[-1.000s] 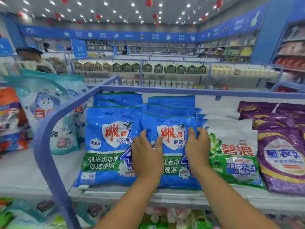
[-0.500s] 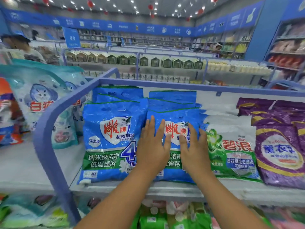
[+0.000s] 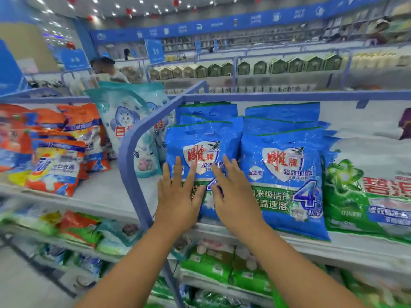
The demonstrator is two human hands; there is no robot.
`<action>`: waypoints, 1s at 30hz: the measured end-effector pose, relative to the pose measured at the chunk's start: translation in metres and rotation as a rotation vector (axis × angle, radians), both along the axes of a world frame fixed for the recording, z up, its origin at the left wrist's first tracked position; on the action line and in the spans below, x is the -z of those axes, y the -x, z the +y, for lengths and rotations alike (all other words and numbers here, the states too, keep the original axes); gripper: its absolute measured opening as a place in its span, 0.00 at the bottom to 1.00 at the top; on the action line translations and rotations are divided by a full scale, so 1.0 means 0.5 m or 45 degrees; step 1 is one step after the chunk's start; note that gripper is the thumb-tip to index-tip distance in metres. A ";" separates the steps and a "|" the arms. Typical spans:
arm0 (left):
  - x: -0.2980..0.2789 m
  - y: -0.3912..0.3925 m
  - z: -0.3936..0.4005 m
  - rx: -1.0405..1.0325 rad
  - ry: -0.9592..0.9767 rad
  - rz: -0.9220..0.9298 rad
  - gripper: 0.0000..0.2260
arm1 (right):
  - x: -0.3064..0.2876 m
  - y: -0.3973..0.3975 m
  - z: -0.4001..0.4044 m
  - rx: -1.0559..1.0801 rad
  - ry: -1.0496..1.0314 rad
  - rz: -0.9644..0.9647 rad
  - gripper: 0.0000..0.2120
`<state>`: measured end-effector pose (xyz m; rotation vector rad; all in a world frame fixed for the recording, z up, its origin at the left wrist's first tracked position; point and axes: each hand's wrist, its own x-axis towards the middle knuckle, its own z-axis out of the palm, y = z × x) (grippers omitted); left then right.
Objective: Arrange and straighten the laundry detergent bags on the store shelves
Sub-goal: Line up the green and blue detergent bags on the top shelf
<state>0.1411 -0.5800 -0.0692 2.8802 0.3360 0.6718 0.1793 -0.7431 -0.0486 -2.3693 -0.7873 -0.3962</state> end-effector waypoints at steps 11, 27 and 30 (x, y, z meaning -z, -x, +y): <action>-0.001 -0.072 0.059 0.234 0.154 -0.033 0.40 | 0.037 -0.003 0.044 0.427 0.469 -0.114 0.30; 0.032 0.131 0.023 0.428 0.087 0.090 0.31 | 0.071 0.228 -0.001 0.486 0.429 0.218 0.30; 0.069 0.193 -0.008 0.403 0.062 0.008 0.30 | 0.093 0.285 -0.034 0.478 0.427 0.198 0.29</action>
